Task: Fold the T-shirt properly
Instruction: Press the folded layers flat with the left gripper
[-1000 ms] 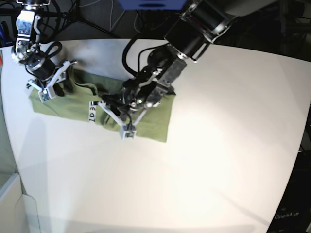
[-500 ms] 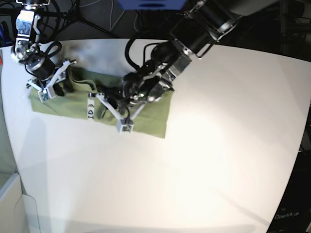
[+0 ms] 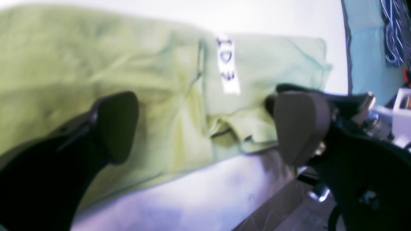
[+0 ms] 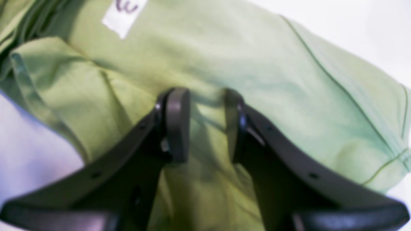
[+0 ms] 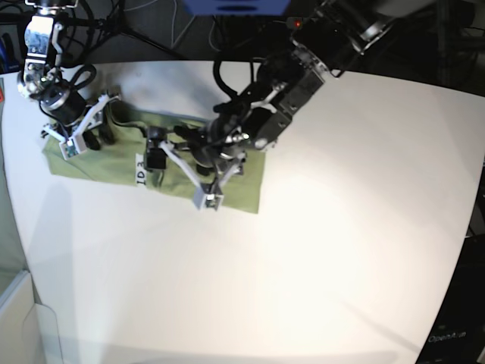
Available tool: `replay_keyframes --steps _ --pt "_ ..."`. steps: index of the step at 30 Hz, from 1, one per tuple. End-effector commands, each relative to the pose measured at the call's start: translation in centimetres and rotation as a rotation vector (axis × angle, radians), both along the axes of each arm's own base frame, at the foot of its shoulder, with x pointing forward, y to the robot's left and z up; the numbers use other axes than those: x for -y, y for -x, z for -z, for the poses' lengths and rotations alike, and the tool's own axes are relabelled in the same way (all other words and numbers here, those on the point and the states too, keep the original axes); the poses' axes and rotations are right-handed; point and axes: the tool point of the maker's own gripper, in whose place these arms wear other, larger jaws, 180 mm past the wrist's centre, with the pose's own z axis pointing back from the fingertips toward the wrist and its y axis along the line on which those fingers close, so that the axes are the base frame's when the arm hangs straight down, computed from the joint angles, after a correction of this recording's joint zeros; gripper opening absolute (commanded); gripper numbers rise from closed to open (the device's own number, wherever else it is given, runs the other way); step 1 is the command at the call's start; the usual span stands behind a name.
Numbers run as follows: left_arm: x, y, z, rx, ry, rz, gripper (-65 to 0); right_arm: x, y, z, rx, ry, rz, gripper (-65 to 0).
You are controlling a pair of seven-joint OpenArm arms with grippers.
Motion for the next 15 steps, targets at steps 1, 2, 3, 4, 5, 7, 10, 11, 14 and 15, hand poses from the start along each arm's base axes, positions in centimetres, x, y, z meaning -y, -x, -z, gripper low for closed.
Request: replay_keyframes --steps 1,2,3,4,5,7,10,11,14,15 --pt "0.3 -1.6 -2.4 0.067 0.042 -0.016 0.0 0.4 -0.9 -1.3 0.048 0.000 -0.001 -45.6" --pt "-0.3 -1.7 -2.4 0.067 0.039 -0.025 0.0 0.4 -0.9 -1.3 0.048 0.000 -0.001 -45.6" --pt "-1.0 -1.7 -2.2 0.065 0.037 -0.038 0.0 0.4 -1.0 -1.3 0.049 0.000 -0.001 -45.6" --pt "-1.5 -1.9 -2.4 0.069 0.040 -0.052 0.0 0.4 -1.0 -1.3 0.049 -0.001 -0.001 -45.6" --pt "-1.8 -2.2 -2.8 0.075 0.049 -0.066 -5.2 0.4 -1.0 -1.3 0.049 -0.001 -0.001 -45.6" --pt "-2.5 -2.6 -2.9 0.070 0.055 -0.091 -22.1 0.4 -1.0 -1.3 0.051 -0.001 -0.001 -45.6" --pt "-3.0 -2.9 -3.0 0.069 0.059 -0.111 -45.5 0.4 -1.0 -1.3 0.051 -0.001 -0.001 -45.6" --pt "-3.1 -2.8 -2.8 0.064 0.058 -0.114 -53.0 0.4 -1.0 -1.3 0.051 -0.001 -0.001 -45.6" --pt "-3.1 -2.4 -2.5 0.054 0.058 -0.114 -65.0 0.4 -1.0 -1.3 0.049 -0.002 0.000 -45.6" --pt "-3.1 -2.2 -2.4 0.049 0.057 -0.114 -63.9 0.4 -1.0 -1.3 0.049 -0.002 0.000 -45.6"
